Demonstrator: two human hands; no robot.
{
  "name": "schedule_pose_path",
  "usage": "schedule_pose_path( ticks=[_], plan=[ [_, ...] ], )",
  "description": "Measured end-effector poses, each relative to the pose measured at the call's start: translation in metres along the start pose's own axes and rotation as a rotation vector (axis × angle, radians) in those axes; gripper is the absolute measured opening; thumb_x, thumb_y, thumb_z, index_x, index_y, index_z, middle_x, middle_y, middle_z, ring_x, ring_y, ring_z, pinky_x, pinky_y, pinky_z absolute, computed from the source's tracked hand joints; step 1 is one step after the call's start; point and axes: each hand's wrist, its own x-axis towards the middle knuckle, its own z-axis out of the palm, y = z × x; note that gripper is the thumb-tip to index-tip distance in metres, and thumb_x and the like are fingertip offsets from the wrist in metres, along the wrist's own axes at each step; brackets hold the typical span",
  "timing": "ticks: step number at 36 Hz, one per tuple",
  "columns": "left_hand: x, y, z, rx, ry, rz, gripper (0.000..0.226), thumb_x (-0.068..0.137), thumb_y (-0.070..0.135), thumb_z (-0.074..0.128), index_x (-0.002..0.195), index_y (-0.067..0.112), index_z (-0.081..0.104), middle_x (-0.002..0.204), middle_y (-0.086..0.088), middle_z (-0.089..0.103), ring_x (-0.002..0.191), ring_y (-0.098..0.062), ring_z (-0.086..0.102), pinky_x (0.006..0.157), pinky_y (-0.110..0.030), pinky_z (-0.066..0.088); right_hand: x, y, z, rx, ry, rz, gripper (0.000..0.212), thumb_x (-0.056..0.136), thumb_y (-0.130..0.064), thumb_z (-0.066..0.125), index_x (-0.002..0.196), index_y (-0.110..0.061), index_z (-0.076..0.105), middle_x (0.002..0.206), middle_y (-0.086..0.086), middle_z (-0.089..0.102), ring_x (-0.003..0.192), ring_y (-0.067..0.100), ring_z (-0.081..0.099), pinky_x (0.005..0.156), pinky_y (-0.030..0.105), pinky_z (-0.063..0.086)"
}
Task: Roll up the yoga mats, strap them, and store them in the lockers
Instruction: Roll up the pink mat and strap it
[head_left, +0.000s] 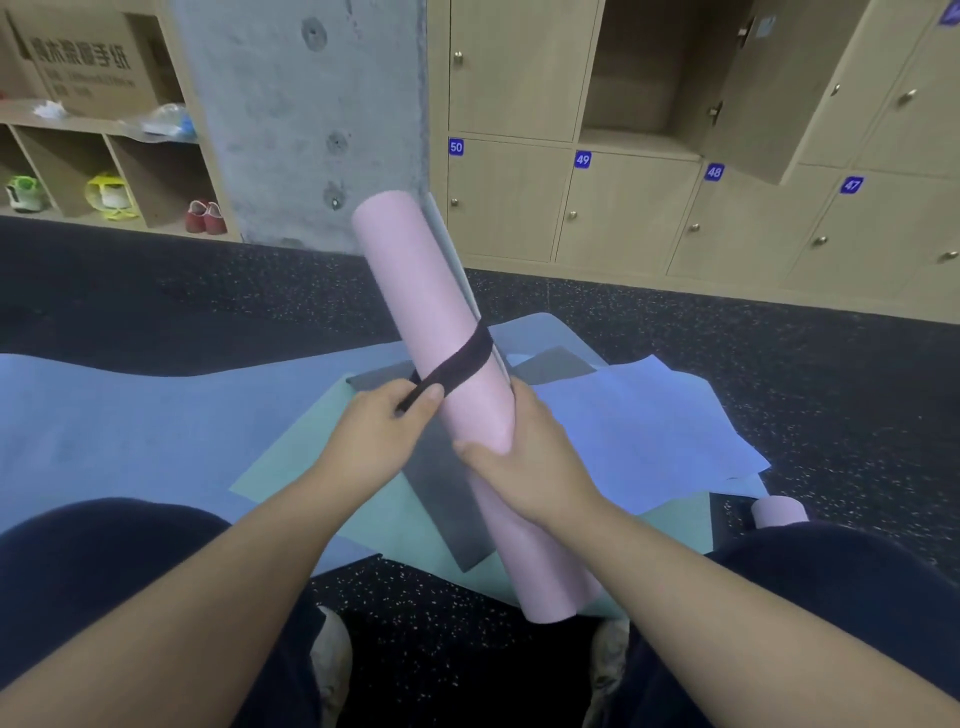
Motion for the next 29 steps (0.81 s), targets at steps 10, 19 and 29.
schedule_pose_path(
  ticks=[10, 19, 29],
  plan=[
    [-0.014, 0.012, 0.002, 0.022, 0.029, 0.19, 0.015, 0.088, 0.043, 0.057, 0.08, 0.031, 0.06, 0.078, 0.017, 0.058, 0.098, -0.015, 0.043, 0.093, -0.042, 0.039, -0.006, 0.003, -0.002, -0.338, -0.054, -0.027, 0.082, 0.082, -0.051, 0.061, 0.148, -0.028, 0.018, 0.127, 0.001, 0.046, 0.115, 0.031, 0.044, 0.089, 0.043, 0.045],
    [-0.012, 0.015, 0.001, 0.118, 0.142, 0.186, 0.024, 0.093, 0.016, 0.055, 0.116, 0.019, 0.064, 0.074, 0.015, 0.048, 0.098, -0.026, 0.045, 0.09, -0.04, 0.039, -0.008, 0.003, 0.0, -0.7, 0.006, -0.19, 0.091, 0.088, -0.049, 0.059, 0.154, -0.027, 0.0, 0.134, 0.003, 0.039, 0.115, 0.03, 0.04, 0.079, 0.038, 0.028],
    [-0.016, 0.034, -0.005, 0.043, 0.197, 0.224, 0.031, 0.093, 0.015, 0.054, 0.12, 0.029, 0.06, 0.075, 0.018, 0.051, 0.092, -0.021, 0.045, 0.092, -0.044, 0.04, -0.011, -0.005, -0.012, -0.709, 0.217, -0.228, 0.091, 0.084, -0.042, 0.068, 0.155, -0.027, 0.013, 0.133, 0.005, 0.044, 0.11, 0.032, 0.044, 0.086, 0.042, 0.035]
  ],
)
